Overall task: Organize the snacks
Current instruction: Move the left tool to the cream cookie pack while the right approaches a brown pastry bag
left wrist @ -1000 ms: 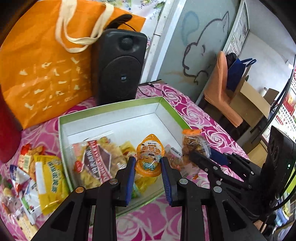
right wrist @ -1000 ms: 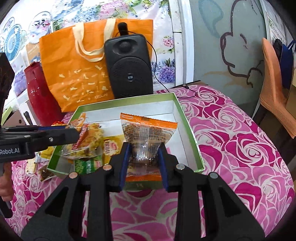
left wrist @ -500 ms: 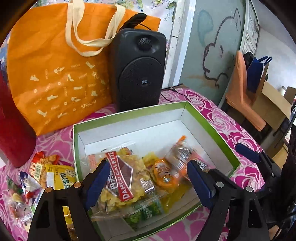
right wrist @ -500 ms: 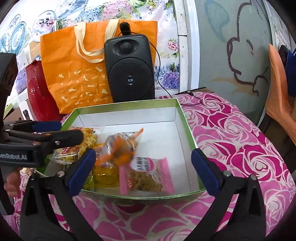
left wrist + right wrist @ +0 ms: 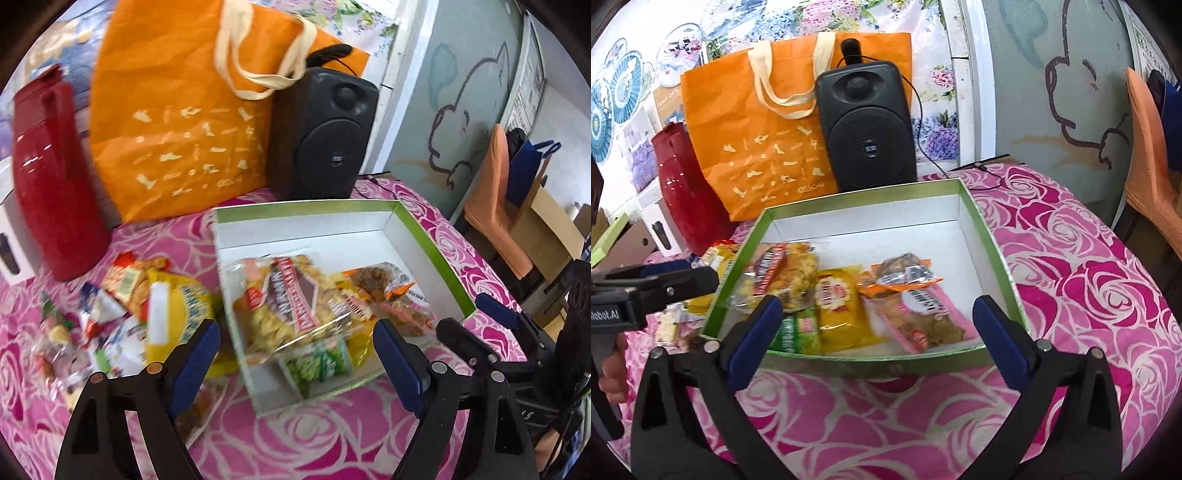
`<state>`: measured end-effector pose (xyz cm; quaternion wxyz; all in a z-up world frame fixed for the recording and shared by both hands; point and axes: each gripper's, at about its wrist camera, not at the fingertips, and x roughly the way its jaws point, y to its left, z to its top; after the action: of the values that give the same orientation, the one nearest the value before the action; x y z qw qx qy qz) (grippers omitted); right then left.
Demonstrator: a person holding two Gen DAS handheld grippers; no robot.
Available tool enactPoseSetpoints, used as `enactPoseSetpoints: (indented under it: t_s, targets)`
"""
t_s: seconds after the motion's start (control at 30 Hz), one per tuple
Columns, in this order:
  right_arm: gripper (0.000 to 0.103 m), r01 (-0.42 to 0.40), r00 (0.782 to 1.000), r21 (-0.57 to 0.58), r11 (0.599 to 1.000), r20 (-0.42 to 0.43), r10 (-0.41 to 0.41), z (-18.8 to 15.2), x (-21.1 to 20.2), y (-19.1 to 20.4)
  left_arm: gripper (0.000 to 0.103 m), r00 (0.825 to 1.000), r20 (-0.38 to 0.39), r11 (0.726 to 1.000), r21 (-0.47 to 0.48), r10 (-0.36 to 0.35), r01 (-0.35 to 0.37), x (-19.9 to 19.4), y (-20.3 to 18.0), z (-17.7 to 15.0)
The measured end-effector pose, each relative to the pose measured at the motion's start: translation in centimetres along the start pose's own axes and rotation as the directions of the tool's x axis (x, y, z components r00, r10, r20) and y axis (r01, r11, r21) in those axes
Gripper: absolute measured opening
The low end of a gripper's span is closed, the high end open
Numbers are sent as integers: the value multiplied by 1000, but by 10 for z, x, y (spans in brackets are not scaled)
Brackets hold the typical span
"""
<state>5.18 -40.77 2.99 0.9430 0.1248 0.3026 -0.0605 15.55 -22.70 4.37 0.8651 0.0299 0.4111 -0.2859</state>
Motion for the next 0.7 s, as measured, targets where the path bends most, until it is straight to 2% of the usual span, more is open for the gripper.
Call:
enactPoseSetpoints:
  t_s: [0.2, 0.33, 0.47, 0.6, 0.7]
  targets:
    - [102, -91, 996, -79, 993, -2, 91, -9, -16, 43, 87, 999, 11, 998, -33, 49, -49, -34, 32, -30]
    - [102, -137, 991, -148, 979, -12, 137, -15, -20, 73, 87, 991, 12, 988, -77, 132, -131, -58, 66, -59]
    - [102, -211, 977, -185, 960, -23, 210, -23, -16, 106, 87, 977, -19, 964, -158, 213, -213, -73, 110, -87]
    - [102, -294, 956, -189, 937, -72, 286, -30, -6, 138, 87, 975, -37, 948, -225, 221, -223, -83, 142, -107]
    - [102, -320, 946, -229, 919, -119, 300, -36, 3, 164, 87, 975, -39, 942, -251, 220, -223, -85, 157, -116]
